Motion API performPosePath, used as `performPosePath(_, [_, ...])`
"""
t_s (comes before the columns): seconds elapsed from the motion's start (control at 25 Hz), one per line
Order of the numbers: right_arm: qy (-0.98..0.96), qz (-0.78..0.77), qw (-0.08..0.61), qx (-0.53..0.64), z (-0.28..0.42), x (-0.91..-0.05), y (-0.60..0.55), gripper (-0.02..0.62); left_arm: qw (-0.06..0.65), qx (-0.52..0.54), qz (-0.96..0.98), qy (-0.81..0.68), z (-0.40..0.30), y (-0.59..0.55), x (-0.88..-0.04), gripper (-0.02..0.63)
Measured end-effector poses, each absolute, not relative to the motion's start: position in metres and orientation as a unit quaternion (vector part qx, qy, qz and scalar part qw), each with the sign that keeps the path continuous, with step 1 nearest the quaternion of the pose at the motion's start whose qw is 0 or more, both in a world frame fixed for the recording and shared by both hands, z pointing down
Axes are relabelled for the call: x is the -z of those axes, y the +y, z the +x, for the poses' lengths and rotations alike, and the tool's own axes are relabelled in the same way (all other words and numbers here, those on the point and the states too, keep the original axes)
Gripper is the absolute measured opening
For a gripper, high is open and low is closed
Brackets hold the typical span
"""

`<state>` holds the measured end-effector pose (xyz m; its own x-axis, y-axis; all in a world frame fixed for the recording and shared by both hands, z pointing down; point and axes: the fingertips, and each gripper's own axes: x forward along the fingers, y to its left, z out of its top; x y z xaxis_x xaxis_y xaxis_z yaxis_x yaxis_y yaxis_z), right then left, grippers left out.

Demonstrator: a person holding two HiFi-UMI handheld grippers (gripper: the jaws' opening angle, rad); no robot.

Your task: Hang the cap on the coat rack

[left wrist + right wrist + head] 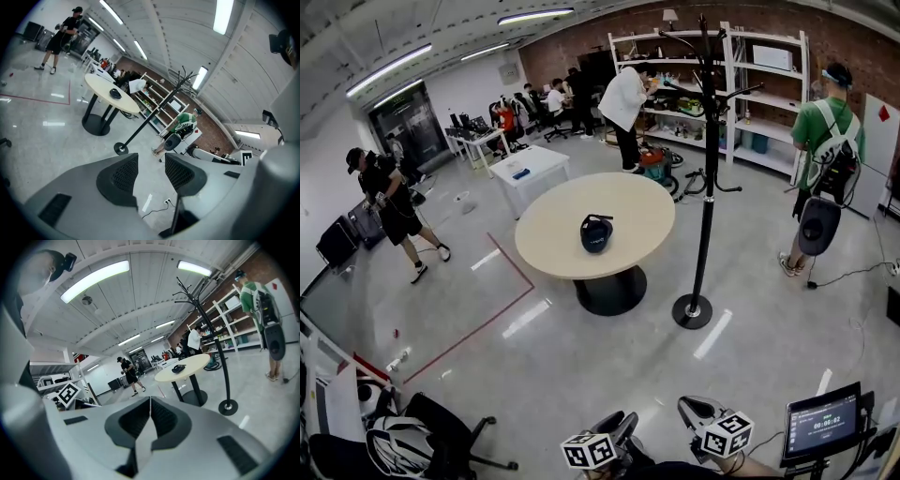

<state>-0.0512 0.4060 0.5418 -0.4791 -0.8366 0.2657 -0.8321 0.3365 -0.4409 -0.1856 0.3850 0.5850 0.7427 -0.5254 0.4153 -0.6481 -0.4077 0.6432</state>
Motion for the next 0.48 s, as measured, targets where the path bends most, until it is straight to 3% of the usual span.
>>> performPosePath(0.48, [0.812, -0.518, -0.009, 0.270, -0.083, -0.542, 0.290, 0.005, 0.429, -0.063, 0.829, -0.354, -0.224, 0.276, -0.592, 0.189])
